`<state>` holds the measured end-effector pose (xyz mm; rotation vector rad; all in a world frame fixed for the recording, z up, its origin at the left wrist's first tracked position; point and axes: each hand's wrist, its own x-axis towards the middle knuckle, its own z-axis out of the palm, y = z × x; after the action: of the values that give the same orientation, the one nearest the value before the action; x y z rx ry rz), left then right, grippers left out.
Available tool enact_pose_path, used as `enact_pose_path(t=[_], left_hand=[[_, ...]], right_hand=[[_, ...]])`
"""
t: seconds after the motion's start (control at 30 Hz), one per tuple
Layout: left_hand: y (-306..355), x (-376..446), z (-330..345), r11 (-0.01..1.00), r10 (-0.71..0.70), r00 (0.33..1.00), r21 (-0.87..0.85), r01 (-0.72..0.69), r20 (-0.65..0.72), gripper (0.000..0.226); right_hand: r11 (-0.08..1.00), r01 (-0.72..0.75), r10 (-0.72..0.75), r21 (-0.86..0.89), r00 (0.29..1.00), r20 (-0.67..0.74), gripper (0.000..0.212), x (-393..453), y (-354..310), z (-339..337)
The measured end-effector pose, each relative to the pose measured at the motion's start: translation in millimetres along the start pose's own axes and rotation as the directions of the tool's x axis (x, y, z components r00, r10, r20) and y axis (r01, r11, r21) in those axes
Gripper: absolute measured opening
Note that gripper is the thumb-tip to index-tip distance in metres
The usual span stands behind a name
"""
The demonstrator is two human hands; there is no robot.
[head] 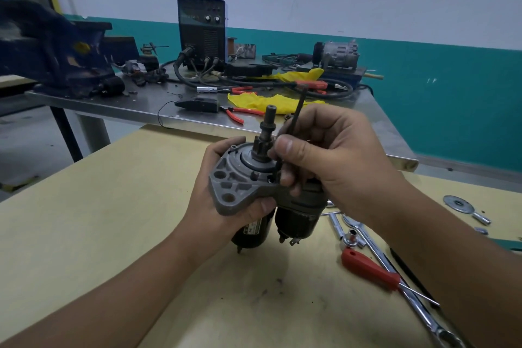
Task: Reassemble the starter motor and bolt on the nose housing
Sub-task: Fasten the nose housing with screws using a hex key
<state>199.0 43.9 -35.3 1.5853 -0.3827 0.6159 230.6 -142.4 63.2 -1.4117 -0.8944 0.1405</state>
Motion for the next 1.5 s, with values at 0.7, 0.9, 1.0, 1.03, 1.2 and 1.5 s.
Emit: enact_pose_path(t=[0.7, 0.9, 1.0, 1.03, 1.2, 1.5], left_hand=[[-4.5, 1.8, 1.9, 0.997, 0.034, 0.999, 0.063, -0.036, 0.03, 0.086], [-2.7, 0.9, 1.3, 0.999, 0.018, 1.0, 0.034, -0.018, 0.022, 0.079], [-2.6, 2.4, 1.9, 0.998, 0.018, 0.999, 0.06, -0.02, 0.034, 0.085], [-2.4, 2.5, 1.8, 0.998, 0.021, 0.999, 0.064, -0.023, 0.033, 0.083], [-0.7, 1.3, 1.4, 0.999, 0.028, 1.0, 0.031, -0.028, 0.013, 0.079], [0.9, 2.0, 2.0, 0.999, 0.017, 0.999, 0.038, -0.018, 0.039, 0.077]], right_hand=[[0.996, -0.06, 0.058, 0.065, 0.998, 0.038, 0.009, 1.8, 0.2, -6.1], [0.996, -0.068, 0.064, 0.054, 0.996, 0.059, 0.012, 3.2, -0.9, -6.5], [0.999, -0.039, 0.039, -0.015, 0.999, 0.004, 0.017, 2.4, 0.6, -4.4], [0.999, -0.033, 0.033, -0.016, 0.999, 0.002, 0.018, 2.2, 0.5, -4.5], [0.994, -0.032, 0.022, 0.105, 0.995, 0.1, 0.015, 2.3, -1.4, -7.6], [1.0, 0.012, -0.012, 0.005, 1.0, 0.006, 0.015, 2.2, 3.9, -6.8]])
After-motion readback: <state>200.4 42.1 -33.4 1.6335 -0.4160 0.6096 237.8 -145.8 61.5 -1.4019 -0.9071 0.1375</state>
